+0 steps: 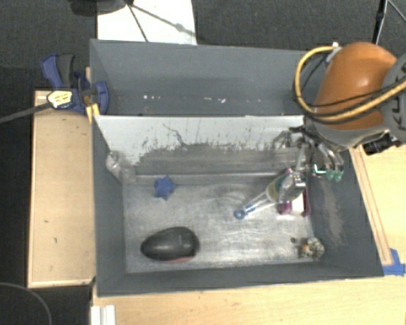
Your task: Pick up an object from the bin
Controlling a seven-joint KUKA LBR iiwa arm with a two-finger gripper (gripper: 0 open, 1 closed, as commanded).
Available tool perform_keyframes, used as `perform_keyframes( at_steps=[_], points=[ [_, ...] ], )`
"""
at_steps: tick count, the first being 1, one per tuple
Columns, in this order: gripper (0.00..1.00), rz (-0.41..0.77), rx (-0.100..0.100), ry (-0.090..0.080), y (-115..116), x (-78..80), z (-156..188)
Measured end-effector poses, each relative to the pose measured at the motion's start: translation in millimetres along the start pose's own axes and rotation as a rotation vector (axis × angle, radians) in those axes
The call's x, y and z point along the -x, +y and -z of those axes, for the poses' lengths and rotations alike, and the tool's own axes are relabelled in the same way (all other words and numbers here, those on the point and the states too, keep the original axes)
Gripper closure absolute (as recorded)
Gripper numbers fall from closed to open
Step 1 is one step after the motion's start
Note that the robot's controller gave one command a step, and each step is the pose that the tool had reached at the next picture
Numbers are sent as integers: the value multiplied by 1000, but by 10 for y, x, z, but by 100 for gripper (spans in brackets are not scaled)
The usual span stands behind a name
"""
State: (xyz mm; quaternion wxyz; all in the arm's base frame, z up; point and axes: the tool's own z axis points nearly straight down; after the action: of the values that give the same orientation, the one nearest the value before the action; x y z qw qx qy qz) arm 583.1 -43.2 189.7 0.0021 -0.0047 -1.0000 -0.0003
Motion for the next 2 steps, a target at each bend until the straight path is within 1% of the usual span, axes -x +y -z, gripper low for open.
perform_keyframes(
  at_steps=[1,2],
  points=[
    [0,322,-2,-12,-218,-29,-1181],
    [100,326,0,-22,-182,5,-1125]
  ],
)
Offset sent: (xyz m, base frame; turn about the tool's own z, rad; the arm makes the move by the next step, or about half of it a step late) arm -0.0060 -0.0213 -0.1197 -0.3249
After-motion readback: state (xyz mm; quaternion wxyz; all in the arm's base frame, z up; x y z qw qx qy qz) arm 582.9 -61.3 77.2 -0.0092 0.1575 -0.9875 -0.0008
